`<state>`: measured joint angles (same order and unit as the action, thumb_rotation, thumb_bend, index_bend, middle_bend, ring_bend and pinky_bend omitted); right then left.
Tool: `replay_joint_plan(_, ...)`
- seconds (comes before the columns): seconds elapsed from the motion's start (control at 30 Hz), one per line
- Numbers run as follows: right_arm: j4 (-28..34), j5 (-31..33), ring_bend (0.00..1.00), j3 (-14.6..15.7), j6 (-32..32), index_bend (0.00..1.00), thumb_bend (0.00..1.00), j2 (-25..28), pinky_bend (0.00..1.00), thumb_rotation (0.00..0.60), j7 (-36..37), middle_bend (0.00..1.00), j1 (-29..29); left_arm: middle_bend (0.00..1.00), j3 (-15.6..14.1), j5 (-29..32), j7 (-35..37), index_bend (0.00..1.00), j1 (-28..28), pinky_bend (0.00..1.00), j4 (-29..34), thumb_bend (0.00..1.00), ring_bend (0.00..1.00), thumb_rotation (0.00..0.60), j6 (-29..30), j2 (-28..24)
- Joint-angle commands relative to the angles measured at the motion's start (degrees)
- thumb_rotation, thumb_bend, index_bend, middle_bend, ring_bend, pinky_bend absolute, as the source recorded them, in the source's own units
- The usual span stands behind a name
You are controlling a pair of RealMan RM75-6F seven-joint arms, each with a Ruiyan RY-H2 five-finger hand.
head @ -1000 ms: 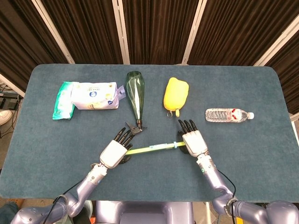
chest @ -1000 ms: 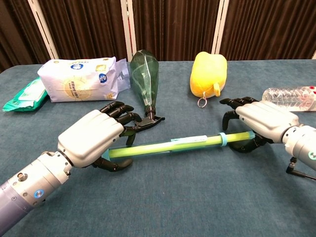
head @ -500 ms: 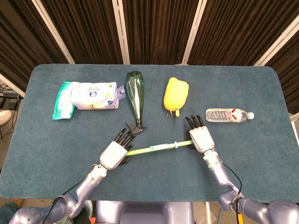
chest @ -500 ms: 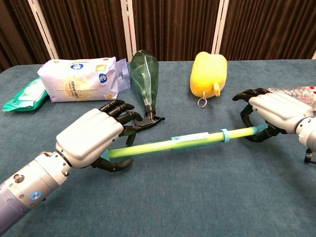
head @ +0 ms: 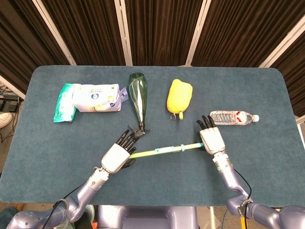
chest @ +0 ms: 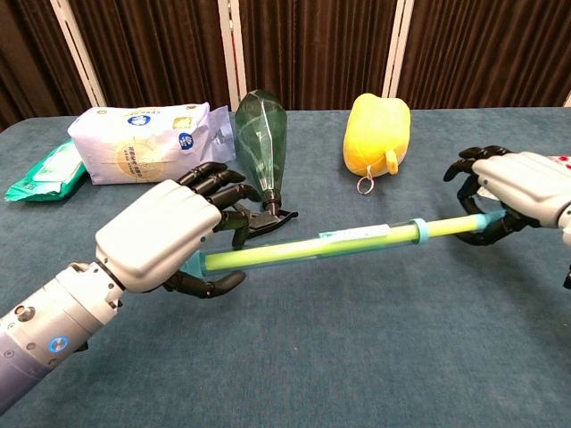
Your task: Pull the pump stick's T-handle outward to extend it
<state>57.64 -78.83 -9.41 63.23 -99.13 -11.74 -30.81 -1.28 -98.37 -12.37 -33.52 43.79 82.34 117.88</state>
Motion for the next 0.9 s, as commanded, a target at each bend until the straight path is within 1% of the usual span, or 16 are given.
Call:
replay_joint_plan(0.03,-0.34,0.36,0.0,-0.34,0.11,0.87,0.33,0.33,0.0,0.6,0.27,0.23,-0.03,0.19,0.03,-0.22,-0.17,0.71,0.08,0.08,0.51,0.46,0.09,0.6,0.47,-0.52)
replay_joint_plan(0.37,-1.83,1.84,0.0,-1.82,0.76,0.87,0.33,1.97,0.0,0.6,1.37,0.23,-0.07,0.19,0.28,-0.82,-0.81,0.71,0.37,0.08,2.7,0.46,0.09,0.6,2.06,-2.6)
replay_joint_plan(0.7,-3.57,4.49,0.0,-3.43,0.17,0.87,0.33,3.35,0.0,0.6,1.91,0.24,0.01,0.19,-0.31,-2.35,-1.63,0.72,1.4,0.08,5.91,0.46,0.09,0.6,4.91,-4.87)
replay_joint_plan(0.9,-5.83,6.04,0.0,-4.17,-0.65,0.87,0.33,3.68,0.0,0.6,2.99,0.24,0.11,0.19,-0.99,-3.23,-1.34,0.72,2.48,0.08,8.39,0.46,0.09,0.6,6.67,-6.65)
